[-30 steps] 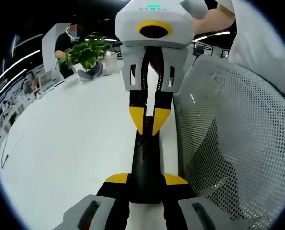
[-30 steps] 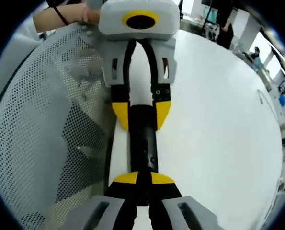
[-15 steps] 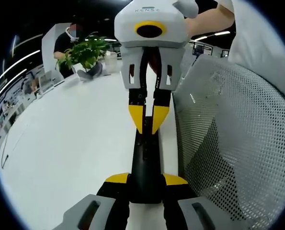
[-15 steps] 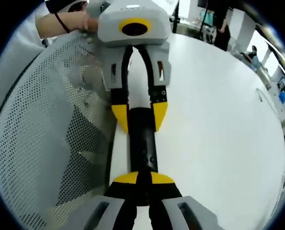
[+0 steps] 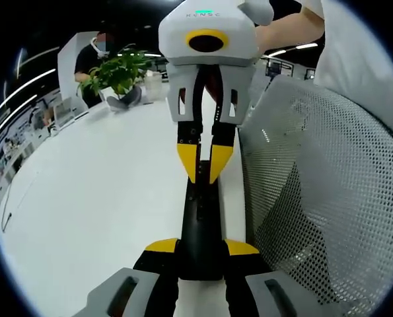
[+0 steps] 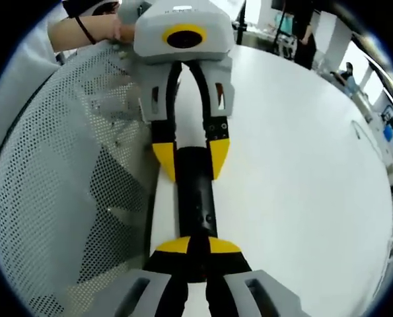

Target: Press the specified remote control buttons in sequence, fully releasing each button before pressing the next.

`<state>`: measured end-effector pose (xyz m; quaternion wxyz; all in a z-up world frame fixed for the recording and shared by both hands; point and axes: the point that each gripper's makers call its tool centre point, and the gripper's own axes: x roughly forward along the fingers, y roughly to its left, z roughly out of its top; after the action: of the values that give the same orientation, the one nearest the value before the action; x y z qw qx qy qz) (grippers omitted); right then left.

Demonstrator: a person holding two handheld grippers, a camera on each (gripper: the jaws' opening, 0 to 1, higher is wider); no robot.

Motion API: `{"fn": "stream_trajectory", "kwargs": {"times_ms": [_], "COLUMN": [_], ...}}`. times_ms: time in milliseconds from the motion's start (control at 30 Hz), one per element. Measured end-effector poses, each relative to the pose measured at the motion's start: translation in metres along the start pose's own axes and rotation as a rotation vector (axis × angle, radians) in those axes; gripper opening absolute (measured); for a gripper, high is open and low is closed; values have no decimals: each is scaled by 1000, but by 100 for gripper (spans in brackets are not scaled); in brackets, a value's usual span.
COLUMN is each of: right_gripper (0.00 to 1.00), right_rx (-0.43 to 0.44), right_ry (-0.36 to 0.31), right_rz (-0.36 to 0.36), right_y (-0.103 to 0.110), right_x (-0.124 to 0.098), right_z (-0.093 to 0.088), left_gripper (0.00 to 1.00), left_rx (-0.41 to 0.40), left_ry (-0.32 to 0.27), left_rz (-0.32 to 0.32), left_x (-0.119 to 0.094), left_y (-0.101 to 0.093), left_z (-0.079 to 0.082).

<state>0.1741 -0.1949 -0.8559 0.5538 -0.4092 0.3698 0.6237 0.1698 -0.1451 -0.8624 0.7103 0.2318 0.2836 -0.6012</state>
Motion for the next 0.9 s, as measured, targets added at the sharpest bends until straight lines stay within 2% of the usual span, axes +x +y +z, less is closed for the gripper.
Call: {"fn": "stream_trajectory", "kwargs": {"times_ms": [167, 200, 267, 333, 533, 833, 900], "right_gripper": [12, 11, 11, 11, 8, 6, 6], "right_rx": [24, 45, 19, -53, -13, -102, -26], "right_ry": [13, 15, 24, 24, -14, 42, 29], "right_rz": [-16, 8, 0, -29, -43, -54, -39], "right_y": [-6, -4, -4, -4, 0, 2, 2], "right_x": [0, 0, 0, -1, -1, 2, 1], "right_z": [-3, -3, -2, -1, -2, -2, -2], "left_gripper": [24, 24, 24, 24, 24, 25, 25], "left_rx": [-1, 0, 1, 0, 1, 6, 6], "left_ry": [-1, 0, 1, 0, -2, 0, 0], "left_rz": [-1, -1, -1, -1, -3, -5, -6], "left_x": [0, 0, 0, 0, 0, 0, 0], "left_y": [0, 0, -1, -1, 0, 0, -1], "left_z": [0, 0, 0, 0, 0, 0, 0]}}
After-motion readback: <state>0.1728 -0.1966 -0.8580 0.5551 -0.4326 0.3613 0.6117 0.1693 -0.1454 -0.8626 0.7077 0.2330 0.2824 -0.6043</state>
